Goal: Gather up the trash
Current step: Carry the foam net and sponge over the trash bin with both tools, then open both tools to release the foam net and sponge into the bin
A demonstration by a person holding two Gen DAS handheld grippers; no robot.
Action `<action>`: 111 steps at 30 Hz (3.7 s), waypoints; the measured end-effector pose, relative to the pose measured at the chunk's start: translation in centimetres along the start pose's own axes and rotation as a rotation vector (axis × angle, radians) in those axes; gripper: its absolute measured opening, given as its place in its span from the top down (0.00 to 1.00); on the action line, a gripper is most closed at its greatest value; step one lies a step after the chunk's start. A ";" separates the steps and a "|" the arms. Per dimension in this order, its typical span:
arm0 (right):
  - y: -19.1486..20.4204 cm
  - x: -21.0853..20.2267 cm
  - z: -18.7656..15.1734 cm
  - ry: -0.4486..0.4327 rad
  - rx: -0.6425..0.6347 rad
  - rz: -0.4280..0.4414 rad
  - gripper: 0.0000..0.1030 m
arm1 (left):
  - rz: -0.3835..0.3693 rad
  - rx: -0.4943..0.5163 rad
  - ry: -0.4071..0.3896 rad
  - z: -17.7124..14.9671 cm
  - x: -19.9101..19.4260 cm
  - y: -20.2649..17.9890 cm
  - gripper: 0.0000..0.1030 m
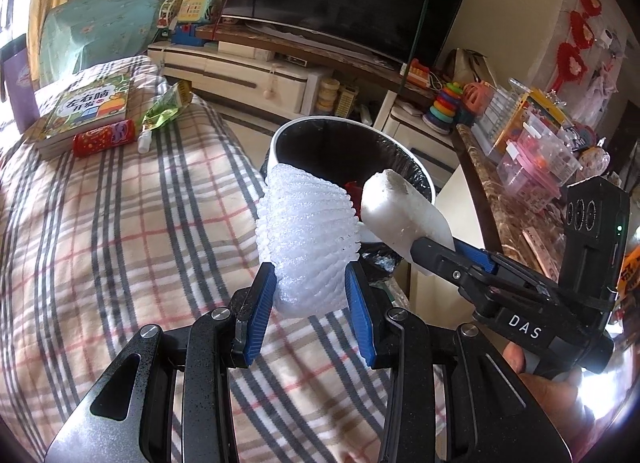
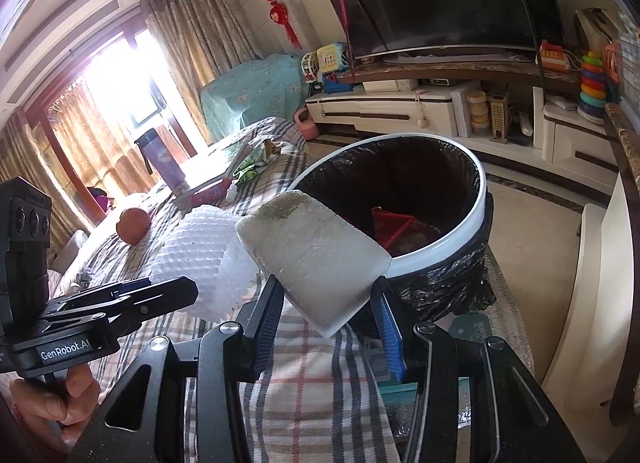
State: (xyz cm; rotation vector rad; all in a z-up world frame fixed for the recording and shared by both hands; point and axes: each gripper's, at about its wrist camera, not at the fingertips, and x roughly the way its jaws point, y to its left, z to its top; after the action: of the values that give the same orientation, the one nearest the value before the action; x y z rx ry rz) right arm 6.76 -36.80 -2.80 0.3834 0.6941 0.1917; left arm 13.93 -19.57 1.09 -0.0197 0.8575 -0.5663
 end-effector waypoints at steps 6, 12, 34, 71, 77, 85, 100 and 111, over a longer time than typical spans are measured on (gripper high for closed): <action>-0.4 0.1 0.5 0.001 -0.005 -0.016 0.55 | -0.002 0.019 0.003 0.8 0.6 -0.7 0.66; -1.3 0.2 1.5 0.001 -0.011 -0.042 0.55 | 0.001 0.036 0.002 1.6 1.2 -1.2 0.66; -3.0 1.4 4.0 0.013 -0.049 -0.099 0.55 | 0.013 0.046 0.016 4.1 3.6 -1.9 0.66; -4.9 4.5 7.2 0.048 -0.091 -0.139 0.55 | 0.042 0.093 0.030 7.8 7.5 -3.2 0.66; -4.8 5.0 7.7 0.061 -0.111 -0.148 0.55 | 0.056 0.091 0.038 8.0 8.3 -3.1 0.66; -4.8 5.8 8.0 0.082 -0.126 -0.153 0.54 | 0.068 0.087 0.050 8.3 9.1 -2.7 0.66; -5.1 6.7 8.3 0.107 -0.140 -0.163 0.51 | 0.066 0.083 0.069 8.7 9.9 -2.7 0.66; -5.2 5.6 8.0 0.096 -0.104 -0.152 0.36 | 0.074 0.056 0.049 8.4 8.9 -1.9 0.35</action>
State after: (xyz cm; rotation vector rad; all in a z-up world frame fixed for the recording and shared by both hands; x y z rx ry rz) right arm 16.44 -42.12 -2.57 0.2218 0.8016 0.1023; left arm 23.69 -27.20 0.81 0.0771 0.8858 -0.5224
